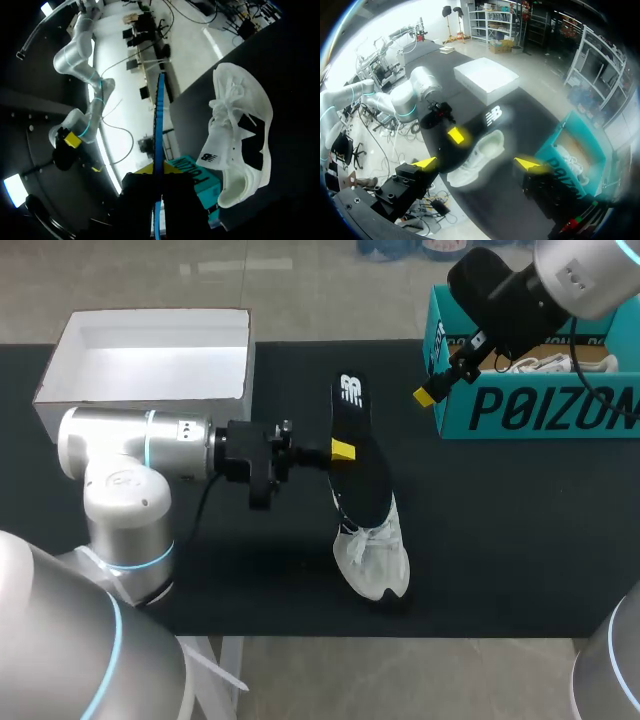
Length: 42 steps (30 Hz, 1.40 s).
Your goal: Take the shoe out of the shoebox, open the shoe tongue, remove and reinsert the insole, then place the shoe into the shoebox
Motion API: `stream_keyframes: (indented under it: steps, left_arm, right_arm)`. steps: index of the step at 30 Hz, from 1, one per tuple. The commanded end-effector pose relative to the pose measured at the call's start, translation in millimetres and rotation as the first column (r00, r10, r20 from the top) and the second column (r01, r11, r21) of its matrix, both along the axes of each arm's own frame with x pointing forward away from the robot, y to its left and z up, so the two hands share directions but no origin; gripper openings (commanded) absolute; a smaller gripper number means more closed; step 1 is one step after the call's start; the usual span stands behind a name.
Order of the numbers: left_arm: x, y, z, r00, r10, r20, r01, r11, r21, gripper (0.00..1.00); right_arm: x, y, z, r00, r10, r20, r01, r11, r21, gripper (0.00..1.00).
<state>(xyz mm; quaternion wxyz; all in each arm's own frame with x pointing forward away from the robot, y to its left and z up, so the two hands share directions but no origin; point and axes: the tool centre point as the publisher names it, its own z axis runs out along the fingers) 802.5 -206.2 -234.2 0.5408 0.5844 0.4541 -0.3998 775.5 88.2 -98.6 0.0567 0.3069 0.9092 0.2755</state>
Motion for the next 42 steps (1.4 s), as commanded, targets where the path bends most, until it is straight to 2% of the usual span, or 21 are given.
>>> stream_keyframes:
  steps: [1, 9, 15, 23, 42]
  left_arm:
    - [14.3, 5.0, 4.6, 0.979, -0.062, 0.194, 0.059, 0.998, 0.02, 0.0]
    - [49.6, 17.0, 16.2, 0.967, -0.045, 0.251, 0.034, 0.998, 0.049, 0.0]
    - [68.6, 18.4, 8.5, 0.972, -0.029, 0.235, 0.019, 0.999, 0.043, 0.0]
    - [76.9, 10.8, -4.0, 0.98, -0.026, 0.197, 0.022, 1.0, 0.02, 0.0]
    - [78.3, 7.3, -1.8, 0.982, -0.026, 0.186, 0.019, 0.999, 0.036, 0.0]
  right_arm:
    - [0.9, 1.7, -1.3, 1.0, -0.002, -0.001, 0.002, 1.0, -0.001, 1.0]
    - [0.9, 1.7, -1.3, 1.0, -0.002, -0.001, 0.002, 1.0, -0.001, 1.0]
    - [0.9, 1.7, -1.3, 1.0, -0.002, -0.001, 0.002, 1.0, -0.001, 1.0]
    - [0.9, 1.7, -1.3, 1.0, -0.002, -0.001, 0.002, 1.0, -0.001, 1.0]
    - [0.9, 1.7, -1.3, 1.0, -0.002, -0.001, 0.002, 1.0, -0.001, 1.0]
